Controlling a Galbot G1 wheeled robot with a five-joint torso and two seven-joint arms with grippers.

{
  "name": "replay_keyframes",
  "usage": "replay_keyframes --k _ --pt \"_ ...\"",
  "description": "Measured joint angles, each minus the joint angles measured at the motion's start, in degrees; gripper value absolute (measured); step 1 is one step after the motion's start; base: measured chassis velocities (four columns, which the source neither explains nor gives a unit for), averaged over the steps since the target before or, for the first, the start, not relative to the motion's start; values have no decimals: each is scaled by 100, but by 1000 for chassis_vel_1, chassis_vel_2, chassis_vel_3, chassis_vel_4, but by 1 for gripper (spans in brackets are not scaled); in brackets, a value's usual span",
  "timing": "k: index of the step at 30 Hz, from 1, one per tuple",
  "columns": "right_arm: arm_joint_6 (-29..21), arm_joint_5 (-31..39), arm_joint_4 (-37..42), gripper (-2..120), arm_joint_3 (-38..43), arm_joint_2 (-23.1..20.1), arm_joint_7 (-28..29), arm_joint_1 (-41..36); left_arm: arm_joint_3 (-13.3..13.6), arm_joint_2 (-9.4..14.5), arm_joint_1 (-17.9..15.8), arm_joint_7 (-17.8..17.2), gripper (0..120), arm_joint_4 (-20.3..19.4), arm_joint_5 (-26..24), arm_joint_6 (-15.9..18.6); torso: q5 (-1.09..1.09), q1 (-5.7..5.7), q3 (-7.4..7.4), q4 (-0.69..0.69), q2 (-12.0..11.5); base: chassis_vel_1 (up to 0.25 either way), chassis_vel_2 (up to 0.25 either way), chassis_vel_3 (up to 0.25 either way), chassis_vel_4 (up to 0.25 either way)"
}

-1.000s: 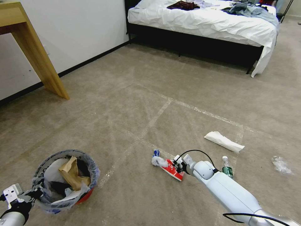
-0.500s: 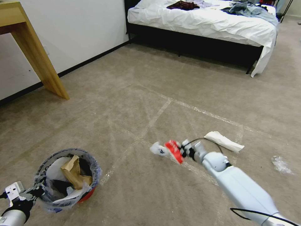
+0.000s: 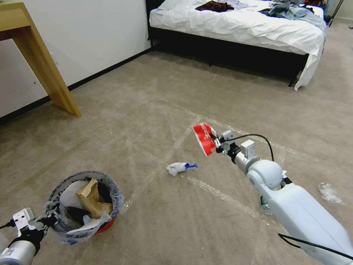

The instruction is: Pick up the trash bin and place the garbage on the floor into it.

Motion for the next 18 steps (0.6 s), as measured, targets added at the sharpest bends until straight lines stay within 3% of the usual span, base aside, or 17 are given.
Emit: replay_keyframes --k 4,8,10,18 --pt "-45 363 453 0 -188 -44 200 184 11 33 24 5 2 -40 -5 9 1 0 0 0 0 0 0 0 0" --pt "-125 1161 997 0 -586 -73 446 591 31 62 55 10 2 -78 -6 21 0 0 0 -1 0 0 0 0 0" --pt "-224 1917 1334 0 -1216 -38 788 1100 71 67 65 13 2 -94 24 28 0 0 0 1 0 0 0 0 0" --pt "-540 2643 1477 0 -2527 290 1417 1985 142 29 22 15 2 -108 116 47 0 0 0 1 0 0 0 0 0"
